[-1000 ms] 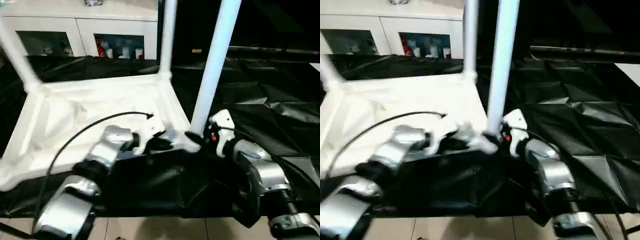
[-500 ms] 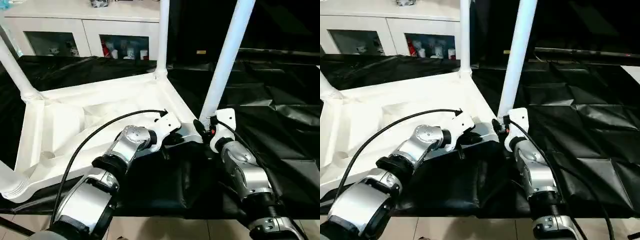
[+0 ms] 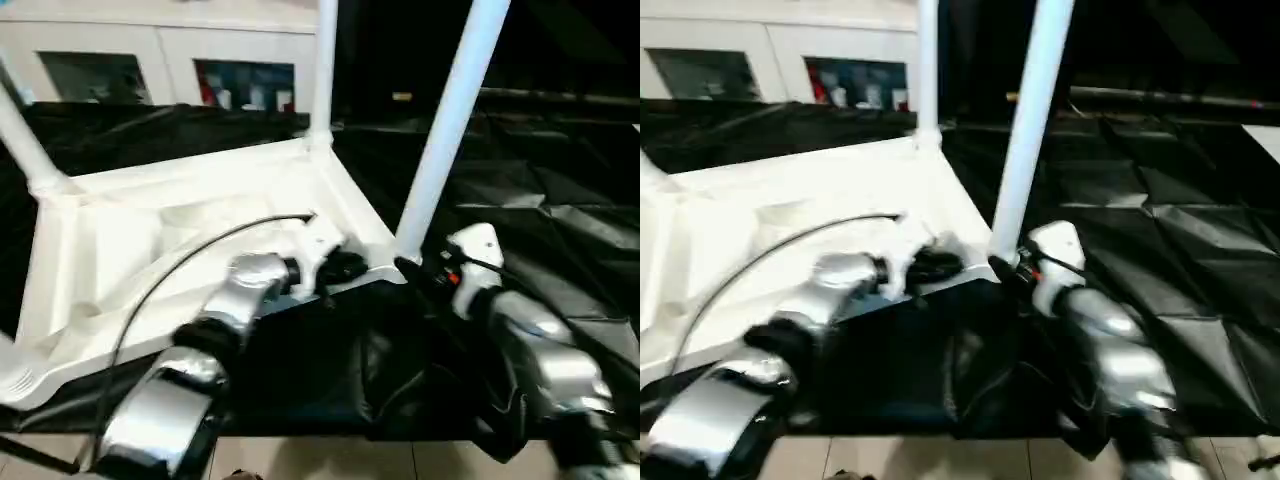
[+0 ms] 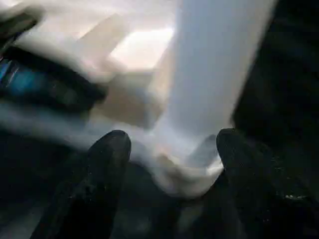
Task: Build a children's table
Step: Rotate leg to tighten
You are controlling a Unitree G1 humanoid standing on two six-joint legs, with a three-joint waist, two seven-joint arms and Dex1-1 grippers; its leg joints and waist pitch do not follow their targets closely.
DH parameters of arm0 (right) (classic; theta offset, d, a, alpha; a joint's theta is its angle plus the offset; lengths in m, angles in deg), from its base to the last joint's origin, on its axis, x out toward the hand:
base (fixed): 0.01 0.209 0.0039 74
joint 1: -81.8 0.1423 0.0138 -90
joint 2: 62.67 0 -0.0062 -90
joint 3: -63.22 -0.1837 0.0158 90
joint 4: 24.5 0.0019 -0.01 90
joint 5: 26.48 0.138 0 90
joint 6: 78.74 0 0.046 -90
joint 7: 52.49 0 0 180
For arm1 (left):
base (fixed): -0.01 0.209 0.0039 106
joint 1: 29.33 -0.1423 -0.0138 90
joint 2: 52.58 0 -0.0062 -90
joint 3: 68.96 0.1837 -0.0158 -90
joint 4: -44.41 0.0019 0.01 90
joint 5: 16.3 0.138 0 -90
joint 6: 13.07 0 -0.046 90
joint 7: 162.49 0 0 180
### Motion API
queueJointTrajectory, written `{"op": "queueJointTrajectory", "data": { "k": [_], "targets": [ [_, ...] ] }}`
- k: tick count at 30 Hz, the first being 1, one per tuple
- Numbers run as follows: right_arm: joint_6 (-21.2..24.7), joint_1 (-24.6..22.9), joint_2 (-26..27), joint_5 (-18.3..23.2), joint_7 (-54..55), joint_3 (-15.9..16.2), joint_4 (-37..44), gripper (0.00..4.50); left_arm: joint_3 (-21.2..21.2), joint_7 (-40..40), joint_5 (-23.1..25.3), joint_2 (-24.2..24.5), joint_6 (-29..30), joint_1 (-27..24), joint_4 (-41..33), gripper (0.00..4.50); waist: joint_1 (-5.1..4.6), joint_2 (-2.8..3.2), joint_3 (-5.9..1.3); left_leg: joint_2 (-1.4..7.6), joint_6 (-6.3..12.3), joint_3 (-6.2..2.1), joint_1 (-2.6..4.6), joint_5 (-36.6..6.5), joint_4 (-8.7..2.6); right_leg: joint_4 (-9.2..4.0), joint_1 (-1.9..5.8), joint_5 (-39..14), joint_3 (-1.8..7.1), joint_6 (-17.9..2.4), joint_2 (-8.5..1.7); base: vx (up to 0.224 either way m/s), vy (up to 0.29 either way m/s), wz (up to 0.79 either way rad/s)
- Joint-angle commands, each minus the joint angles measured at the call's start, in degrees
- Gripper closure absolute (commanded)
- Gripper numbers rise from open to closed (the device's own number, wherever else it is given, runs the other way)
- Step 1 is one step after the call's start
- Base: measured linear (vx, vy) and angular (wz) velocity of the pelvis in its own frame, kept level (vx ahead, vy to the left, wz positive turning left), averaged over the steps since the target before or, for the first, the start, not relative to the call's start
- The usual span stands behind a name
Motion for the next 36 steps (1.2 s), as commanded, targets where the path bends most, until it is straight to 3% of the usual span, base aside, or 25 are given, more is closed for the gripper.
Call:
{"op": "queueJointTrajectory", "data": {
  "k": [1,4,5,6,7,8,10,12,13,15,16,17,18,19,21,22,23,24,25,27,28,29,30,31,36],
  "targets": [
    [2.1,-1.5,-3.2,2.9,-6.5,0.9,4.3,1.42,0.6,5.2,-1.9,3.2,5.0,-3.5,-8.1,3.23,0.55,-0.71,-4.4,3.57,9.52,-1.64,0.88,-2.9,-2.4,-1.53,3.57,6.4,2.61,-16.9,-4.03,0.0,0.0,0.0],
    [4.4,-2.9,-5.6,5.0,-10.7,1.4,7.6,1.42,1.6,9.2,-2.8,7.9,9.7,-7.9,-16.8,3.0,0.35,-0.09,-3.95,4.07,8.34,-1.75,1.13,-7.3,-2.86,-2.15,3.44,-1.2,2.46,-16.6,-4.0,0.0,0.0,0.0],
    [6.4,-3.5,-6.1,6.9,-12.3,1.2,9.8,1.42,2.0,11.1,-3.5,11.1,13.4,-11.0,-23.2,3.0,0.21,0.26,-3.75,4.18,6.79,-1.73,1.37,-9.6,-3.09,-2.47,3.13,-4.8,2.5,-16.2,-3.74,0.0,0.0,0.0],
    [6.4,-3.5,-6.1,6.9,-12.3,1.2,9.8,1.42,2.0,11.1,-3.5,11.1,13.4,-11.0,-23.2,2.91,0.14,0.36,-3.52,4.19,6.0,-1.76,1.34,-10.7,-3.32,-2.68,3.05,-7.0,2.5,-16.0,-3.68,0.0,0.0,0.0],
    [7.1,-3.2,-5.1,7.7,-12.2,1.8,10.7,1.42,2.8,13.6,-4.0,16.0,18.4,-15.1,-31.6,2.78,0.17,0.39,-3.32,4.34,3.06,-1.8,1.99,-15.0,-3.59,-3.2,2.58,-13.2,2.67,-14.8,-3.73,0.0,0.0,0.0],
    [7.0,-3.1,-4.8,7.5,-11.9,1.9,10.6,1.42,2.9,13.9,-4.0,16.7,18.9,-15.6,-32.7,2.68,0.01,0.4,-2.97,4.34,1.77,-2.0,1.65,-16.0,-4.07,-3.33,2.44,-15.8,2.82,-13.8,-3.65,0.0,0.0,0.0],
    [6.6,-2.1,-2.5,6.8,-10.2,2.8,9.4,1.42,2.8,14.1,-3.6,19.5,21.5,-18.0,-37.4,2.61,-0.14,0.36,-2.88,4.08,-0.34,-2.0,2.15,-19.0,-4.07,-3.66,1.88,-20.1,2.94,-12.4,-3.56,0.0,0.0,0.0],
    [6.7,-2.0,-2.4,6.8,-10.2,2.9,9.4,1.42,2.8,14.1,-3.6,19.7,21.8,-18.2,-37.8,2.4,-0.12,0.62,-2.66,3.96,-1.13,-2.07,2.25,-20.5,-4.15,-4.01,1.54,-22.7,2.97,-11.3,-3.49,0.0,0.0,0.0],
    [5.8,-0.4,1.4,5.6,-8.3,5.2,6.9,1.42,1.9,12.8,-2.6,23.2,27.7,-21.4,-45.0,2.4,0.09,-0.34,-2.94,4.23,-2.44,-2.05,2.79,-21.5,-4.07,-3.73,1.19,-22.1,3.17,-11.2,-3.63,0.0,0.0,0.0],
    [5.1,0.5,3.6,4.7,-7.2,6.5,5.3,1.42,1.3,11.8,-2.0,24.9,30.5,-22.9,-48.2,2.21,-0.27,0.06,-2.73,3.96,-2.67,-2.65,1.53,-20.5,-4.5,-3.26,1.94,-23.5,2.94,-10.5,-3.82,0.0,0.0,0.0],
    [3.5,2.1,6.5,3.0,-4.5,7.3,2.4,1.42,0.9,11.1,-1.0,26.6,32.4,-24.4,-50.8,2.18,-0.31,-0.23,-2.73,3.89,-2.56,-2.45,1.76,-20.5,-4.56,-3.67,1.65,-24.1,2.97,-9.9,-3.65,0.0,0.0,0.0],
    [2.1,3.8,9.4,2.0,-1.9,7.5,-0.6,1.42,0.7,10.6,-0.4,28.3,34.6,-25.7,-53.2,2.01,-0.74,0.12,-2.87,3.91,-3.33,-2.59,1.89,-20.6,-4.42,-3.31,1.19,-23.1,3.13,-10.5,-3.83,0.0,0.0,0.0],
    [1.5,5.0,11.3,1.7,-0.2,7.3,-2.7,1.42,0.6,10.3,-0.1,29.3,35.9,-26.6,-54.5,2.01,-1.0,0.09,-2.75,3.74,-3.52,-2.66,1.76,-20.6,-4.5,-3.41,1.27,-23.2,3.08,-10.4,-3.64,0.0,0.0,0.0],
    [-0.5,7.9,14.7,0.3,4.3,6.8,-7.5,1.42,0.3,9.5,1.3,31.3,37.6,-28.7,-56.7,1.86,-1.03,-0.82,-2.9,3.74,-3.49,-2.47,1.92,-20.0,-4.42,-3.38,1.25,-22.2,3.07,-10.4,-3.46,0.0,0.0,0.0],
    [-1.6,9.7,16.7,0.4,6.0,6.0,-10.0,1.42,0.0,9.0,2.1,32.4,38.4,-29.9,-57.5,1.78,-0.96,-0.26,-2.98,3.71,-3.46,-2.31,2.21,-18.2,-4.28,-2.9,1.04,-19.1,3.31,-11.2,-3.44,0.0,0.0,0.0],
    [-2.5,11.5,18.6,0.8,8.3,4.9,-12.6,1.42,-0.4,9.0,2.7,33.5,39.0,-31.2,-58.3,1.77,-0.9,-0.82,-3.04,3.7,-3.06,-2.21,2.07,-16.9,-4.25,-2.57,1.24,-16.9,3.34,-11.5,-3.44,0.0,0.0,0.0],
    [-3.1,12.9,20.0,1.1,10.2,3.9,-14.7,1.42,-0.7,8.9,2.8,34.6,39.8,-32.3,-59.3,1.61,-0.81,-0.53,-3.03,3.59,-2.98,-2.16,2.13,-16.4,-4.34,-2.58,1.29,-16.3,3.32,-11.4,-3.31,0.0,0.0,0.0],
    [-3.2,13.2,20.3,1.2,10.5,3.6,-15.2,1.42,-0.7,8.8,2.7,34.8,40.1,-32.5,-59.6,1.48,-0.68,-0.87,-3.12,3.67,-2.94,-2.0,2.28,-15.7,-4.29,-2.54,1.2,-15.3,3.28,-11.4,-3.23,0.0,0.0,0.0],
    [-3.5,14.0,21.0,1.4,11.5,3.0,-16.2,1.42,-0.9,8.6,2.4,35.3,40.9,-33.1,-60.4,1.4,-0.47,-0.5,-3.19,3.59,-3.17,-1.99,2.38,-14.4,-4.32,-2.16,1.27,-12.5,3.22,-11.6,-2.97,0.0,0.0,0.0],
    [-5.3,16.1,22.4,1.6,15.0,1.1,-20.0,1.42,-1.1,7.5,2.6,36.4,43.0,-34.5,-62.3,1.36,-0.18,-1.16,-3.26,3.49,-3.73,-1.75,2.51,-13.3,-4.33,-1.72,1.36,-8.5,3.06,-12.1,-2.67,0.0,0.0,0.0],
    [-6.6,17.3,23.0,1.6,17.2,-0.1,-22.6,1.42,-1.0,6.8,2.9,37.0,44.1,-35.2,-63.1,1.22,-0.15,-1.07,-3.25,3.48,-4.16,-1.79,2.43,-13.9,-4.37,-1.56,1.4,-8.6,3.12,-12.0,-2.87,0.0,0.0,0.0],
    [-9.3,19.2,23.5,1.2,21.9,-2.1,-26.8,1.42,-0.7,5.7,3.8,37.8,44.9,-36.4,-63.8,1.05,-0.27,-1.56,-3.23,3.52,-4.34,-1.81,2.34,-14.1,-4.4,-1.62,1.43,-9.1,3.13,-12.1,-3.02,0.0,0.0,0.0],
    [-10.9,20.3,23.6,1.2,24.5,-3.6,-29.4,1.42,-0.8,4.6,4.4,37.9,45.3,-36.9,-63.9,1.05,-0.3,-1.56,-3.13,3.47,-4.77,-1.83,2.36,-15.0,-4.43,-1.86,1.43,-11.0,3.19,-11.7,-3.17,0.0,0.0,0.0],
    [-10.9,20.3,23.6,1.2,24.5,-3.6,-29.4,1.42,-0.8,4.6,4.4,37.9,45.3,-36.9,-63.9,0.95,-0.33,-1.54,-3.02,3.39,-5.01,-1.85,2.38,-15.9,-4.37,-1.96,1.38,-12.3,3.24,-11.3,-3.17,0.0,0.0,0.0],
    [-16.7,24.4,22.3,2.4,35.3,-10.6,-38.6,1.42,-2.3,-1.4,7.8,36.9,43.1,-36.8,-61.9,0.54,0.08,-2.02,-2.88,3.33,-5.6,-1.93,2.73,-20.7,-4.22,-2.62,0.79,-18.3,3.41,-8.4,-3.09,0.0,0.0,0.0]
  ]
}}
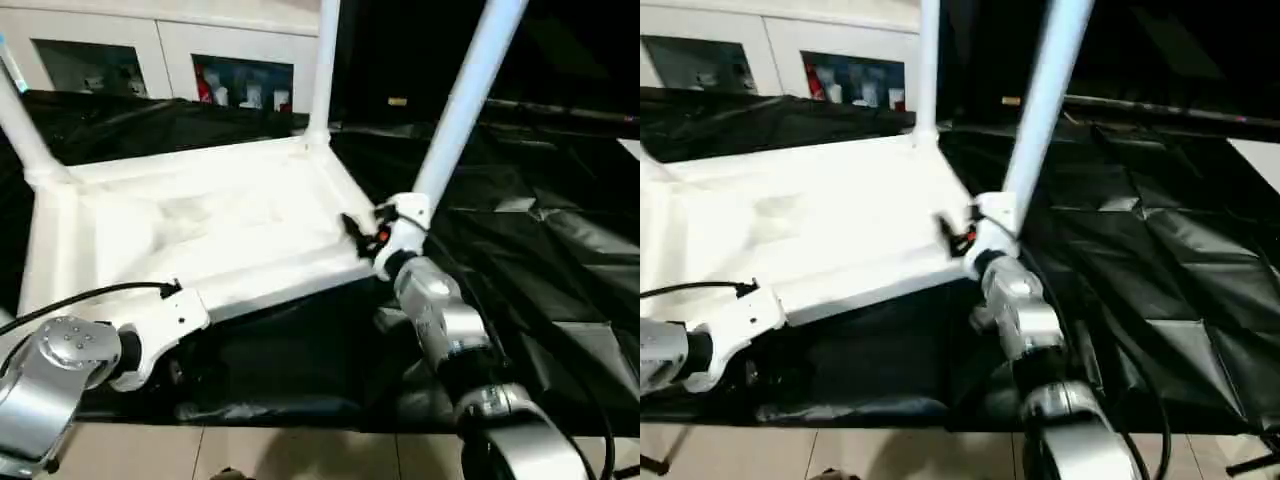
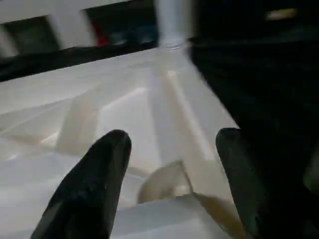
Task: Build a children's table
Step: Rotate leg to tighten
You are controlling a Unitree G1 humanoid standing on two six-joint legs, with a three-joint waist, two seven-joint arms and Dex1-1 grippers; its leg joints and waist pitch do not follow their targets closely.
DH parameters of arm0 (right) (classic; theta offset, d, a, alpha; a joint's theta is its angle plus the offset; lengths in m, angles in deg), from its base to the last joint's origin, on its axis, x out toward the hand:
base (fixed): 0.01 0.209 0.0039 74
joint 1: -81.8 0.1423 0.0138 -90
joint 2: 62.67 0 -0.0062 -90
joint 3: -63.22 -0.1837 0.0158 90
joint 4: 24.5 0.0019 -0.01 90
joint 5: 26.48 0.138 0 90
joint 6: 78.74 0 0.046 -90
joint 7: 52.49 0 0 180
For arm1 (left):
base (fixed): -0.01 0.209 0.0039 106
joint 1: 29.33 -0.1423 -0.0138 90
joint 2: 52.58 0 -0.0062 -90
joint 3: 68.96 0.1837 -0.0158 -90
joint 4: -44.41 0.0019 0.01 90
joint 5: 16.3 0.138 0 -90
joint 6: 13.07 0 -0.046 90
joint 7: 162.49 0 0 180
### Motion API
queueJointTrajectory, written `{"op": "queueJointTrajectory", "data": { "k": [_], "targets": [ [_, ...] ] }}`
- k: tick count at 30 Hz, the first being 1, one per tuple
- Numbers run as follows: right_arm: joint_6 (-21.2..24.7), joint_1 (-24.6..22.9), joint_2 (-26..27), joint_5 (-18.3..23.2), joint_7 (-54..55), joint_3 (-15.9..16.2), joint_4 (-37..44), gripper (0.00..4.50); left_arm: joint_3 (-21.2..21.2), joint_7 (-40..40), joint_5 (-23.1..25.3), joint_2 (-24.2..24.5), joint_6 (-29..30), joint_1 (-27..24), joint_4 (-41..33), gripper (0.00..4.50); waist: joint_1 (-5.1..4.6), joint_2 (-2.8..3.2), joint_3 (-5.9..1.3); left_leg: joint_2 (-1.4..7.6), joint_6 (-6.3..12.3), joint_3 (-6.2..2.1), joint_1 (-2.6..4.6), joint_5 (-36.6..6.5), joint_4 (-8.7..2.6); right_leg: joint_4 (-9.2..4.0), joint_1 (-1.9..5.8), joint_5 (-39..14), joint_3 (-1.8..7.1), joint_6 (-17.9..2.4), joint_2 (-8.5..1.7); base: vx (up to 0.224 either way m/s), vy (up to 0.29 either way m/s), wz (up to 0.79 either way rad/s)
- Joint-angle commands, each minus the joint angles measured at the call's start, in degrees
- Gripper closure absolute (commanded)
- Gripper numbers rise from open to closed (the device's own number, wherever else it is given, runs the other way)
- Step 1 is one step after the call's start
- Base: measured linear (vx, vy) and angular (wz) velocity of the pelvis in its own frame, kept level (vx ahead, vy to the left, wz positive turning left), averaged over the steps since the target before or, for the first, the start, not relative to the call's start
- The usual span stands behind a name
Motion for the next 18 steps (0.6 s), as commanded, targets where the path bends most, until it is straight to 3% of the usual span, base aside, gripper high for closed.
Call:
{"op": "queueJointTrajectory", "data": {
  "k": [1,5,6,10,13,16,18],
  "targets": [
    [-1.5,0.5,-2.2,1.6,5.1,-5.1,-2.5,1.42,-1.3,-3.6,3.3,0.1,-0.5,0.3,2.5,0.49,-0.33,1.13,-3.02,3.2,-4.63,-1.83,2.12,-21.1,-4.67,-4.15,0.97,-18.2,3.13,-8.4,-3.21,0.0,0.0,0.0],
    [-5.8,3.0,-4.9,2.8,8.2,-8.6,-9.1,1.42,-1.8,-6.2,3.3,0.7,-0.6,0.7,2.5,0.12,0.41,1.07,-2.94,3.14,-5.26,-1.92,2.44,-23.8,-4.6,-4.26,0.53,-19.9,2.99,-7.3,-3.04,0.0,0.0,0.0],
    [-6.8,3.7,-5.7,3.0,9.0,-9.4,-10.9,1.42,-2.0,-6.7,3.5,0.7,-0.8,0.7,2.5,0.05,0.45,0.74,-3.02,3.09,-5.26,-1.99,2.34,-24.5,-4.53,-4.2,0.59,-20.6,2.91,-7.3,-3.1,0.0,0.0,0.0],
    [-9.1,5.5,-8.6,3.1,9.9,-11.2,-15.1,1.42,-2.8,-7.5,3.0,0.7,-1.6,0.4,2.8,0.02,0.59,0.83,-3.12,3.02,-5.03,-2.0,2.19,-24.4,-4.4,-4.22,0.67,-20.3,2.87,-7.5,-3.18,0.0,0.0,0.0],
    [-9.5,6.0,-10.1,3.0,9.5,-11.9,-16.2,1.42,-4.0,-7.1,1.6,0.5,-3.1,-0.3,2.4,0.02,0.65,0.63,-3.53,2.96,-3.95,-1.87,1.52,-20.0,-4.25,-3.59,1.3,-14.8,2.78,-8.1,-3.04,0.0,0.0,0.0],
    [-9.2,6.5,-11.6,3.3,6.9,-12.2,-17.3,1.42,-8.5,-5.1,-3.5,-0.5,-5.1,-2.6,0.2,0.02,0.7,0.79,-3.77,2.73,-2.63,-1.52,1.29,-15.8,-3.77,-2.98,1.59,-8.9,2.72,-9.7,-2.81,0.0,0.0,0.0],
    [-7.9,6.5,-12.3,2.9,2.8,-11.0,-17.4,1.42,-12.4,-2.7,-7.0,0.1,-4.6,-5.0,-1.7,0.02,0.63,0.87,-3.73,2.76,-2.13,-1.53,1.05,-15.2,-3.75,-2.85,1.79,-7.9,2.66,-10.3,-2.77,0.0,0.0,0.0]
  ]
}}
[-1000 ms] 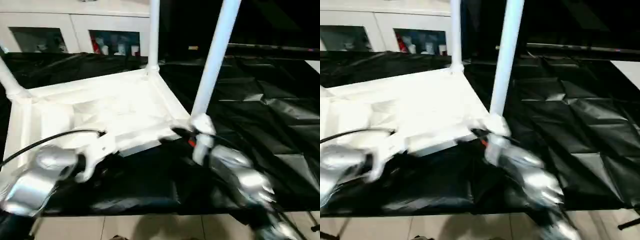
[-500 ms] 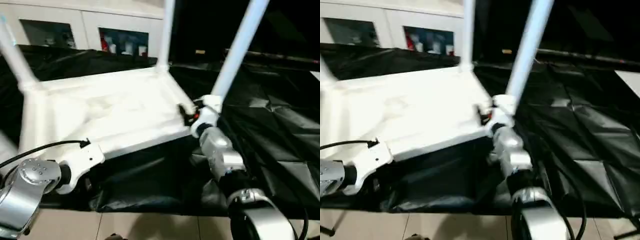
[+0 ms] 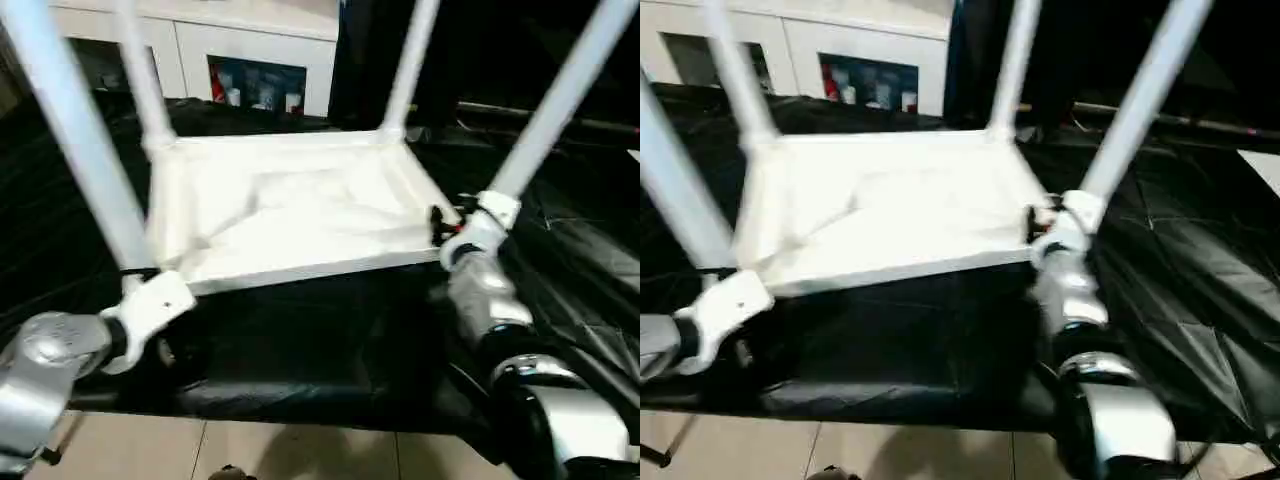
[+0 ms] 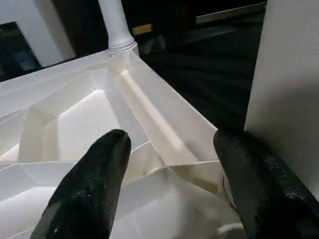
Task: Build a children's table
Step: Rotate leg to tighten, then rotate table base
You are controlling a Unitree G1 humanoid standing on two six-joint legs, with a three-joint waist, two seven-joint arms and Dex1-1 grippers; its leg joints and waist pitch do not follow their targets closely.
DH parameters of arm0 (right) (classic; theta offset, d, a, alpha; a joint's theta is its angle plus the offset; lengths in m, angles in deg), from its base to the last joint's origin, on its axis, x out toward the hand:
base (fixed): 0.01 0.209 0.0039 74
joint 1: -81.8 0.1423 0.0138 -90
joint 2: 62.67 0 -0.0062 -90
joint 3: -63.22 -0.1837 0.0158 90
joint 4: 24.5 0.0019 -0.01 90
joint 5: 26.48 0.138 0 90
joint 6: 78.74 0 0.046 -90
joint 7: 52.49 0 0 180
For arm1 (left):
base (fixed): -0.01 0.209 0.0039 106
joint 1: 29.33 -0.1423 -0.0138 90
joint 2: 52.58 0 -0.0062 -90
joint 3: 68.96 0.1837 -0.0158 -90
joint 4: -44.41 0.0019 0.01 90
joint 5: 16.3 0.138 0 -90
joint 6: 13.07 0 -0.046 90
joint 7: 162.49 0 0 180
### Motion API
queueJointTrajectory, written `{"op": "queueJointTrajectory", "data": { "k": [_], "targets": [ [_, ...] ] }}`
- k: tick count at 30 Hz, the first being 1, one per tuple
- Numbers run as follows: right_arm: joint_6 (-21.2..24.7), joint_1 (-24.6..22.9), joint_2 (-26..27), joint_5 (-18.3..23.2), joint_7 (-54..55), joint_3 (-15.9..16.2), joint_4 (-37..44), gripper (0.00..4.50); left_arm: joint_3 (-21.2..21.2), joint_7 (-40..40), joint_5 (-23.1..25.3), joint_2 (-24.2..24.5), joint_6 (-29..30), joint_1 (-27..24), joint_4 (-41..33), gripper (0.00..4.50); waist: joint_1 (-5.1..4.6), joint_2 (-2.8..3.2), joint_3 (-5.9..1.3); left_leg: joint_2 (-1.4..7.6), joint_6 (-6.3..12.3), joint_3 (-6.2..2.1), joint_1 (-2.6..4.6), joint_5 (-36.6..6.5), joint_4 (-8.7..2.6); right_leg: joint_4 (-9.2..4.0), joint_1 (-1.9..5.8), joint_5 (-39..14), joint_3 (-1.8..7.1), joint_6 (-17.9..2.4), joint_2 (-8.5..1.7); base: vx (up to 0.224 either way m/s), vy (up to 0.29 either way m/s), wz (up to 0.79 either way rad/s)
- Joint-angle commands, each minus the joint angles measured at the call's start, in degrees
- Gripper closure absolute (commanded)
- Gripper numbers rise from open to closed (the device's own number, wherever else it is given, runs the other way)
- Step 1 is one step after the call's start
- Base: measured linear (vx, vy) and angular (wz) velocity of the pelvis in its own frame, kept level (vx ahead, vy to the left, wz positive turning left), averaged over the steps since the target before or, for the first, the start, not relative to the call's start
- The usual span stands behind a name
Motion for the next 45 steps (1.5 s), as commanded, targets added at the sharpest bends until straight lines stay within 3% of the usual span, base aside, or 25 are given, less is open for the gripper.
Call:
{"op": "queueJointTrajectory", "data": {
  "k": [1,4,7,9,11,12,13,16,20,24,27,31,34,37,45],
  "targets": [
    [0.9,0.8,-1.2,-0.1,-6.1,0.9,-0.7,1.42,-5.1,3.0,-4.3,0.9,0.5,-1.6,-2.4,0.02,-0.23,1.25,-3.59,2.79,-1.77,-1.4,1.47,-15.3,-4.2,-3.23,1.85,-8.4,2.6,-10.4,-2.69,0.0,0.0,0.0],
    [1.2,-1.5,-1.4,-1.9,-16.1,5.0,1.6,1.42,-13.7,5.3,-8.0,1.9,-1.4,-3.4,0.1,0.02,-0.74,1.44,-3.28,2.84,-1.25,-1.54,1.37,-18.1,-4.34,-3.73,1.75,-12.5,2.62,-10.9,-2.69,0.0,0.0,0.0],
    [1.6,-4.5,-1.1,-1.9,-20.1,6.9,5.5,1.42,-18.8,6.0,-10.1,1.8,-6.9,-2.7,4.2,0.02,-0.87,1.55,-2.99,3.01,-1.78,-1.8,1.59,-21.0,-4.6,-4.45,1.6,-16.6,2.77,-10.5,-2.83,0.0,0.0,0.0],
    [0.7,-9.1,-0.7,-2.8,-19.7,8.2,10.2,1.42,-22.9,5.0,-13.5,0.7,-10.0,-0.2,8.9,0.02,-0.48,1.96,-3.1,3.25,-3.01,-2.0,2.29,-22.4,-4.89,-4.33,1.28,-16.3,2.77,-10.6,-2.77,0.0,0.0,0.0],
    [1.2,-12.9,-0.3,-2.5,-17.1,7.9,14.8,1.42,-25.3,4.9,-16.6,-0.6,-10.2,2.0,11.5,0.02,-0.34,1.89,-3.25,3.31,-3.51,-1.96,2.42,-22.0,-4.93,-4.02,1.26,-14.4,2.79,-10.9,-2.71,0.0,0.0,0.0],
    [1.5,-14.3,0.0,-2.1,-16.2,7.2,16.6,1.42,-26.1,4.6,-17.5,-1.3,-10.9,2.9,12.4,0.02,0.04,1.5,-3.24,3.26,-3.76,-1.77,2.6,-21.6,-4.95,-3.96,1.16,-13.1,2.85,-11.0,-2.64,0.0,0.0,0.0],
    [1.7,-15.2,0.2,-1.9,-15.6,6.9,17.8,1.42,-26.5,4.4,-18.1,-1.8,-11.3,3.6,12.9,0.02,0.18,1.62,-3.27,3.24,-3.8,-1.86,2.57,-21.5,-4.99,-3.81,1.27,-12.5,2.85,-11.1,-2.69,0.0,0.0,0.0],
    [1.7,-20.3,0.9,-2.2,-13.7,6.2,23.7,1.42,-28.2,3.6,-21.3,-5.1,-12.1,7.0,14.7,0.02,0.35,1.51,-3.1,3.21,-4.17,-1.95,2.3,-23.3,-5.22,-4.17,1.47,-15.2,2.87,-10.2,-3.09,0.0,0.0,0.0],
    [4.1,-24.7,0.8,-6.0,-6.1,6.2,25.7,1.42,-25.6,2.6,-24.8,-10.2,-13.5,12.8,18.9,0.02,0.33,1.29,-3.03,3.1,-5.01,-2.14,2.43,-25.0,-5.2,-4.63,1.23,-18.9,2.9,-8.9,-3.27,0.0,0.0,0.0],
    [6.3,-22.1,-0.1,-8.0,-2.4,6.9,20.9,1.42,-21.9,2.8,-24.9,-14.1,-14.0,17.9,23.1,0.02,-0.09,0.91,-3.18,2.94,-4.96,-2.23,2.29,-24.8,-5.08,-4.71,1.42,-20.1,2.84,-7.8,-3.38,0.0,0.0,0.0],
    [7.4,-20.1,-0.3,-8.6,-1.6,7.2,18.6,1.42,-20.1,3.5,-26.1,-16.2,-12.9,20.0,23.4,0.02,-0.15,0.51,-3.34,3.0,-4.21,-2.08,1.78,-21.4,-4.9,-4.34,1.82,-16.9,2.94,-8.2,-3.56,0.0,0.0,0.0],
    [8.1,-16.3,-0.4,-9.6,-2.1,8.2,14.1,1.42,-16.5,4.6,-26.3,-18.0,-12.2,21.8,23.1,0.02,-0.24,0.63,-3.58,2.89,-3.13,-1.68,2.02,-17.8,-4.52,-3.85,1.9,-12.1,2.83,-10.0,-3.25,0.0,0.0,0.0],
    [7.9,-13.0,-0.1,-10.2,-3.6,8.8,10.1,1.42,-12.8,6.7,-27.1,-18.4,-10.5,21.8,21.2,0.02,0.18,0.97,-3.65,3.08,-2.99,-1.53,2.33,-17.1,-4.43,-3.55,1.77,-10.4,2.82,-10.8,-3.19,0.0,0.0,0.0],
    [7.1,-8.1,0.3,-11.2,-7.1,10.2,4.3,1.42,-8.2,10.1,-31.3,-18.0,-4.5,20.4,13.6,0.02,0.42,1.09,-3.63,3.12,-3.6,-1.53,2.26,-17.3,-4.49,-3.39,2.01,-9.5,2.74,-11.4,-3.12,0.0,0.0,0.0],
    [5.9,-3.0,2.4,-12.6,-12.2,12.5,-1.5,1.42,-1.3,13.8,-36.9,-17.2,2.7,19.5,3.9,0.02,-0.37,0.39,-3.43,3.16,-3.71,-1.61,1.73,-17.8,-4.47,-3.51,2.26,-13.2,2.87,-11.0,-3.39,0.0,0.0,0.0]
  ]
}}
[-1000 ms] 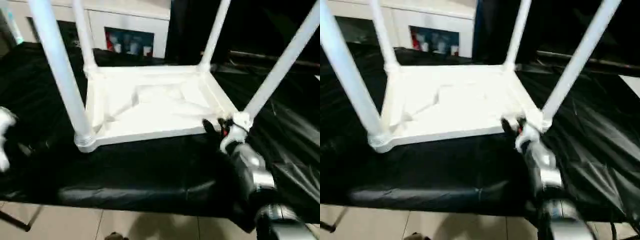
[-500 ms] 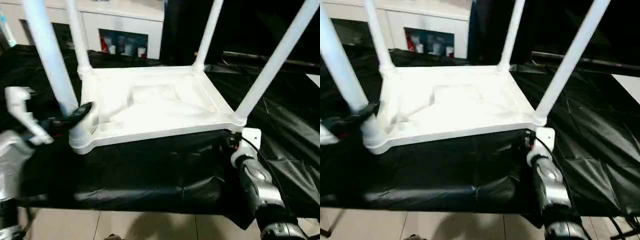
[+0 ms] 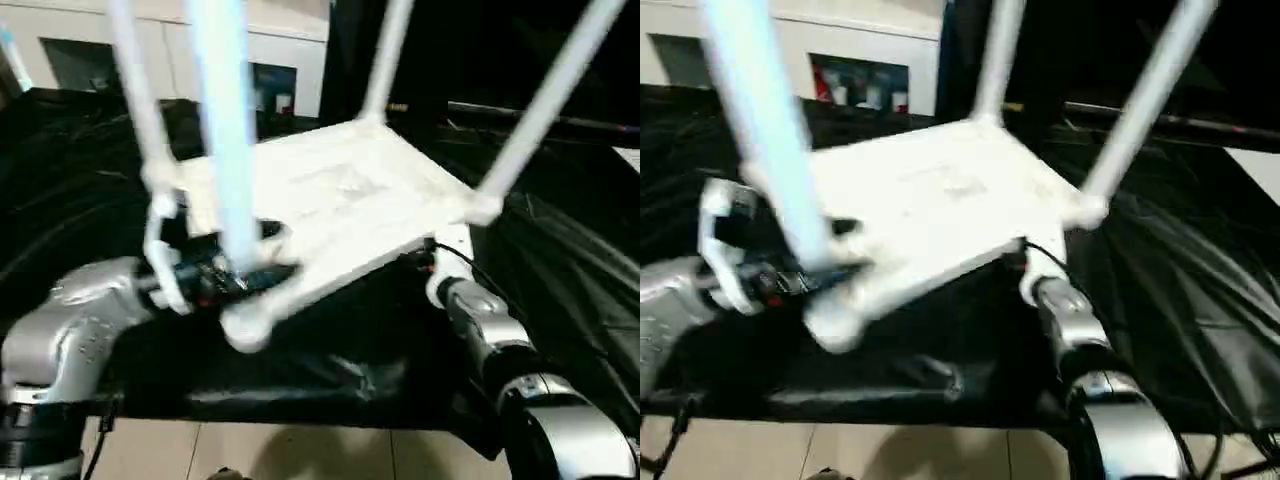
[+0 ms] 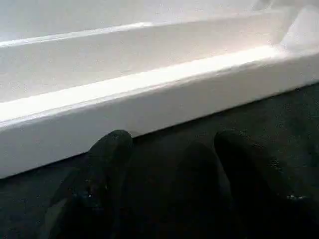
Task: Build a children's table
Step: Rotate table base
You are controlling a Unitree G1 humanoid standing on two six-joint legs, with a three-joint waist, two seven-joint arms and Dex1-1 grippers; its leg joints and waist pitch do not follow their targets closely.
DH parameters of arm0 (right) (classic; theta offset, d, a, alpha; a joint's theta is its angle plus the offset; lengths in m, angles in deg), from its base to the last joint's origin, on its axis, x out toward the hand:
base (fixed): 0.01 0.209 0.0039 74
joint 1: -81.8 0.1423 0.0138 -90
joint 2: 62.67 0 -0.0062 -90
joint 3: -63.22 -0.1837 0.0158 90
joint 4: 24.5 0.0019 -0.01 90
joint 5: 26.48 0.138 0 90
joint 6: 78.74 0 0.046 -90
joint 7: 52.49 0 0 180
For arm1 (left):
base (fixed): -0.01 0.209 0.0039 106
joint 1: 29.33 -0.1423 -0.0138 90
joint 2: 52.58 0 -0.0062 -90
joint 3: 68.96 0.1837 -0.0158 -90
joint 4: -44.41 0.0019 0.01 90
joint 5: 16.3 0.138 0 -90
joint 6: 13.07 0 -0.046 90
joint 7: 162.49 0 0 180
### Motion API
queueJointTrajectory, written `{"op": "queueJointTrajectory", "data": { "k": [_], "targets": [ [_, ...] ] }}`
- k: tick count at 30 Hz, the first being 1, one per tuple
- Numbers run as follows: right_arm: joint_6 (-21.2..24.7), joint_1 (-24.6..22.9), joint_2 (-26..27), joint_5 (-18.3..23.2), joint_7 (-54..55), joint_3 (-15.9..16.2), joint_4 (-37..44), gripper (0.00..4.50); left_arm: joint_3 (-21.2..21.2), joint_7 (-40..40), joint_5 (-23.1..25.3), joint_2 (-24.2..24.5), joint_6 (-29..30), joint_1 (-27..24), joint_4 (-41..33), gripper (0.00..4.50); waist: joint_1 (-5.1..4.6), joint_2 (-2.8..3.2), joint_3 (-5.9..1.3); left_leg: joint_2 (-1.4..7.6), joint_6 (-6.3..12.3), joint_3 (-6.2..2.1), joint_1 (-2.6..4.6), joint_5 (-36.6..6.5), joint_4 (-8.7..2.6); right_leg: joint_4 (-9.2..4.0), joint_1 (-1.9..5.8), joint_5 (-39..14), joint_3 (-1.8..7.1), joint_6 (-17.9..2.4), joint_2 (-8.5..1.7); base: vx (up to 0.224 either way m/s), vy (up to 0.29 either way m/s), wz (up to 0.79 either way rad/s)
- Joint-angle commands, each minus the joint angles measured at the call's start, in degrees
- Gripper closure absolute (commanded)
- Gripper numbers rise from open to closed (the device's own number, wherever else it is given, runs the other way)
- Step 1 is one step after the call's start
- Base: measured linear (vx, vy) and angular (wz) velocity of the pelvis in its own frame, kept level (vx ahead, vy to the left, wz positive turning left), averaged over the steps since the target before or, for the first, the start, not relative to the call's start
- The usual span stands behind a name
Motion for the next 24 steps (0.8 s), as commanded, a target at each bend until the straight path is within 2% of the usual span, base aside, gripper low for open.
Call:
{"op": "queueJointTrajectory", "data": {
  "k": [1,4,7,8,12,13,14,15,18,20,21,24],
  "targets": [
    [-1.1,1.9,1.6,-0.4,-3.3,1.2,-0.9,1.42,2.8,0.7,-1.8,-0.8,1.4,0.8,-3.6,0.02,-0.01,0.65,-3.31,3.05,-3.48,-1.45,1.29,-17.7,-4.55,-3.65,2.19,-13.5,2.9,-10.8,-3.59,0.0,0.0,0.0],
    [-2.6,3.2,4.5,-1.4,-7.9,2.8,-2.3,1.42,6.8,-0.5,-2.3,-3.8,2.6,2.5,-6.0,0.02,-0.37,0.63,-3.34,3.16,-3.56,-1.5,1.2,-17.2,-4.57,-3.65,2.27,-13.5,2.84,-11.0,-3.61,0.0,0.0,0.0],
    [-3.4,3.7,6.8,-1.2,-11.1,3.9,-2.1,1.42,9.9,-1.3,-1.3,-6.9,1.7,4.4,-5.2,0.02,-0.84,0.65,-3.27,3.16,-3.74,-1.59,1.1,-17.3,-4.63,-3.7,2.34,-13.3,2.84,-11.1,-3.56,0.0,0.0,0.0],
    [-3.6,3.8,7.2,-1.1,-11.7,4.0,-2.2,1.42,10.6,-1.5,-0.8,-7.3,1.3,4.7,-5.1,0.02,-1.09,0.49,-3.35,3.21,-3.8,-1.65,1.1,-17.3,-4.58,-3.71,2.44,-13.1,2.84,-11.1,-3.64,0.0,0.0,0.0],
    [-4.2,4.0,8.5,-1.2,-13.7,4.7,-2.3,1.42,12.9,-2.2,1.0,-9.4,-0.4,6.0,-3.3,0.02,-1.58,0.35,-3.41,3.2,-2.76,-1.54,1.05,-15.6,-4.37,-3.58,2.54,-10.8,2.86,-12.1,-3.64,0.0,0.0,0.0],
    [-4.5,4.1,9.1,-1.5,-14.3,4.9,-2.5,1.42,13.7,-2.8,2.0,-10.4,-1.3,6.6,-2.2,0.02,-1.64,0.35,-3.4,3.22,-2.58,-1.58,0.97,-15.3,-4.42,-3.54,2.6,-10.5,2.83,-12.3,-3.61,0.0,0.0,0.0],
    [-4.7,4.1,9.4,-1.7,-14.6,5.0,-2.7,1.42,14.6,-3.4,3.8,-11.3,-3.0,7.2,-0.8,0.02,-1.56,0.69,-3.35,3.26,-2.54,-1.52,1.1,-15.2,-4.36,-3.56,2.5,-10.3,2.88,-12.5,-3.63,0.0,0.0,0.0],
    [-4.9,4.1,9.5,-1.8,-14.7,4.9,-2.8,1.42,14.9,-3.9,4.7,-11.7,-3.7,7.5,-0.2,0.02,-1.6,0.51,-3.31,3.26,-2.52,-1.51,1.04,-15.7,-4.39,-3.74,2.51,-10.9,2.86,-12.4,-3.6,0.0,0.0,0.0],
    [-5.5,4.1,9.3,-2.2,-14.5,4.6,-3.2,1.42,16.4,-7.1,9.5,-12.7,-7.2,8.6,3.4,0.02,-1.59,0.47,-3.28,3.38,-2.9,-1.64,1.25,-17.5,-4.47,-3.96,2.4,-13.5,2.85,-11.8,-3.63,0.0,0.0,0.0],
    [-6.4,4.1,8.4,-3.0,-12.0,4.6,-3.6,1.42,17.1,-11.1,14.6,-12.8,-11.3,9.4,6.8,0.02,-1.59,0.54,-3.31,3.4,-2.99,-1.69,1.31,-17.5,-4.48,-4.01,2.3,-13.5,2.86,-11.3,-3.61,0.0,0.0,0.0],
    [-6.7,4.3,7.5,-2.9,-10.2,3.8,-3.8,1.42,17.4,-14.3,18.4,-11.9,-13.4,10.3,10.4,0.02,-1.44,0.52,-3.34,3.41,-3.02,-1.74,1.36,-17.1,-4.47,-4.06,2.32,-13.3,2.82,-10.9,-3.59,0.0,0.0,0.0],
    [-6.9,4.6,6.3,-2.2,-8.6,2.5,-3.7,1.42,17.7,-15.7,21.6,-9.6,-15.5,10.5,13.2,0.02,-1.02,0.66,-3.44,3.37,-3.01,-1.67,1.5,-16.7,-4.42,-3.79,2.19,-11.9,2.79,-11.3,-3.55,0.0,0.0,0.0]
  ]
}}
